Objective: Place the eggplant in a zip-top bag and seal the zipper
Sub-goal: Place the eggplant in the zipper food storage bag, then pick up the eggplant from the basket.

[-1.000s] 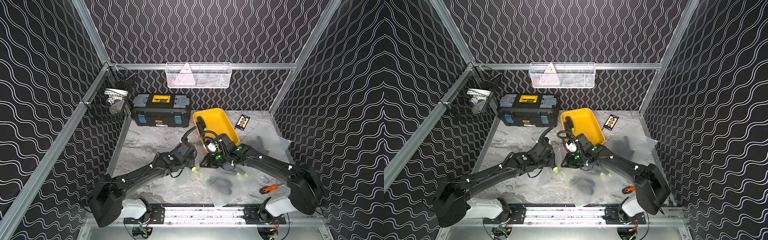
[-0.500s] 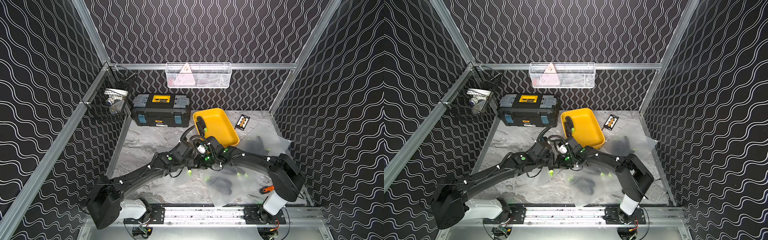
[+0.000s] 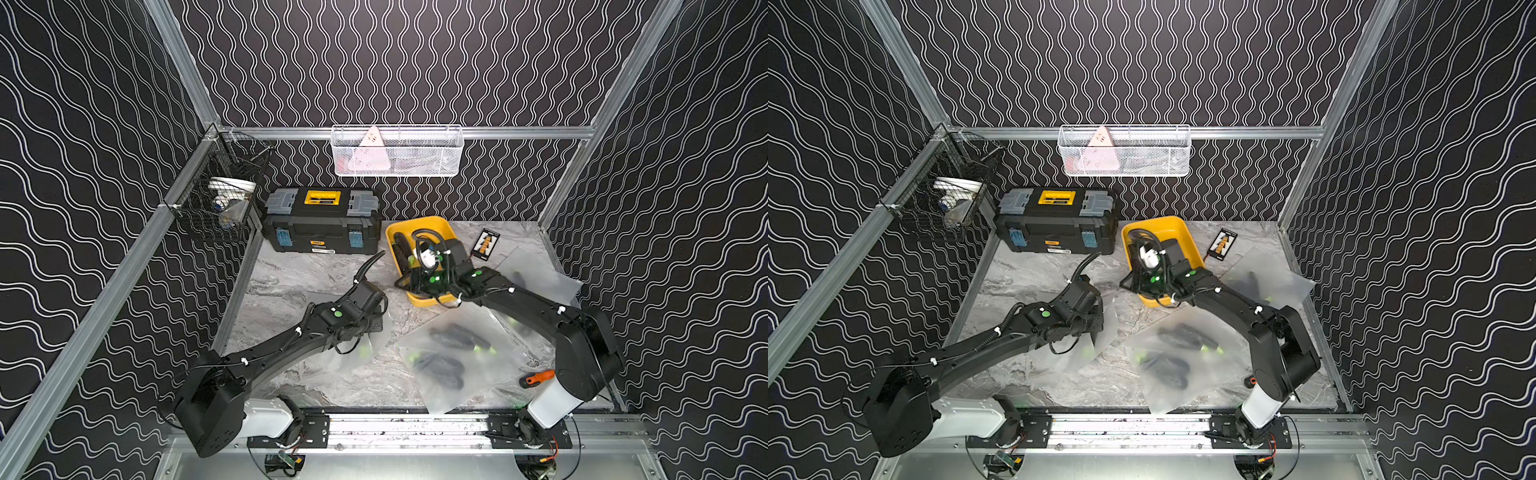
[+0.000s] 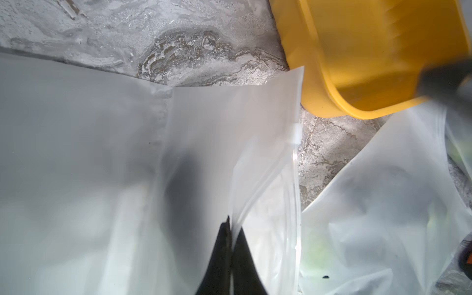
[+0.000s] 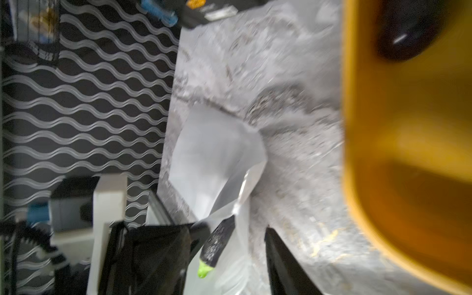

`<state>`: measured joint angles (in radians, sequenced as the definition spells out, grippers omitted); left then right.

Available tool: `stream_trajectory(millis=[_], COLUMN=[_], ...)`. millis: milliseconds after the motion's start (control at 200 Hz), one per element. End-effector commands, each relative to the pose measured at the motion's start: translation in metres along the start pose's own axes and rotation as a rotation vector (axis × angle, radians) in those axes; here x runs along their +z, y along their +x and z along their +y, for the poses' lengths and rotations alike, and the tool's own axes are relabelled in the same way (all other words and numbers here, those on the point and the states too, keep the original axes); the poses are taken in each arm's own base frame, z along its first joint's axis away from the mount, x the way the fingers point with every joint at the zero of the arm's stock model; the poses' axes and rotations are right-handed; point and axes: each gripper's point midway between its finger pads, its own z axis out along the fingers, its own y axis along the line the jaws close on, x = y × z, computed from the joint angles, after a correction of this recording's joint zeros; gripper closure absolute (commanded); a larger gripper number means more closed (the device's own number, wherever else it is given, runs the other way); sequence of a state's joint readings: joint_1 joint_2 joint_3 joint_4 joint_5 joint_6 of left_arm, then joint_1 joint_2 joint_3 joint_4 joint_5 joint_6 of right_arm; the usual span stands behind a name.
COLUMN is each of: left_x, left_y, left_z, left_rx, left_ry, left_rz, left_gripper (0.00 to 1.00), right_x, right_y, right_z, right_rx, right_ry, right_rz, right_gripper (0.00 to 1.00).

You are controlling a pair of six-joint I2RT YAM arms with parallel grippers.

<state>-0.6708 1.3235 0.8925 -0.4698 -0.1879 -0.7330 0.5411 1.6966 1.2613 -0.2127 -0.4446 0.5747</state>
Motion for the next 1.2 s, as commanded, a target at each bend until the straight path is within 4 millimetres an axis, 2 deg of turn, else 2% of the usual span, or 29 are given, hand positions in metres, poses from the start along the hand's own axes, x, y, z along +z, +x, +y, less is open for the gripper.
stream_trajectory(millis=[0, 50, 90, 115, 255, 280, 320, 450, 515, 726, 986, 1196], left_x=[0.0, 0.001, 0.001, 0.0, 0.003, 0.003, 0.003, 0.008, 0.01, 0.012, 0.015, 0.016], left_y=[-0.004, -0.004, -0.005, -0.005, -0.006, -0.006, -0.007, -0.006, -0.005, -0.006, -0.006, -0.006], left_z=[0.0, -0.001, -0.002, -0.002, -0.006, -0.006, -0.007, -0.01, -0.01, -0.011, -0.011, -0.011], left_rx=[0.003, 0.005, 0.008, 0.009, 0.011, 0.011, 0.011, 0.014, 0.016, 0.02, 0.024, 0.032], left_ry=[-0.003, -0.003, -0.001, -0.001, 0.003, 0.004, 0.005, 0.007, 0.004, -0.007, -0.015, -0.019], left_rz=[-0.011, -0.012, -0.011, -0.01, -0.002, -0.002, 0.0, 0.013, 0.019, 0.026, 0.033, 0.037], left_gripper=[1.0, 1.0, 1.0, 1.0, 1.0, 1.0, 1.0, 1.0, 1.0, 1.0, 1.0, 1.0], right_x=[0.004, 0.011, 0.019, 0.019, 0.043, 0.052, 0.057, 0.072, 0.083, 0.107, 0.106, 0.124], right_y=[-0.022, -0.035, -0.04, -0.051, -0.071, -0.071, -0.078, -0.1, -0.104, -0.116, -0.13, -0.132], right_z=[-0.045, -0.06, -0.064, -0.079, -0.106, -0.118, -0.127, -0.143, -0.152, -0.16, -0.149, -0.152], right_rx=[-0.036, -0.02, -0.02, 0.001, -0.02, -0.021, -0.03, -0.03, -0.019, 0.003, 0.024, 0.023], right_ry=[0.166, 0.182, 0.177, 0.193, 0.259, 0.289, 0.318, 0.309, 0.305, 0.235, 0.164, 0.173], right_rz=[-0.036, -0.051, -0.049, -0.064, -0.068, -0.062, -0.073, -0.094, -0.094, -0.12, -0.197, -0.179], right_gripper=[0.46, 0.45, 0.45, 0.45, 0.45, 0.44, 0.44, 0.43, 0.43, 0.43, 0.42, 0.43])
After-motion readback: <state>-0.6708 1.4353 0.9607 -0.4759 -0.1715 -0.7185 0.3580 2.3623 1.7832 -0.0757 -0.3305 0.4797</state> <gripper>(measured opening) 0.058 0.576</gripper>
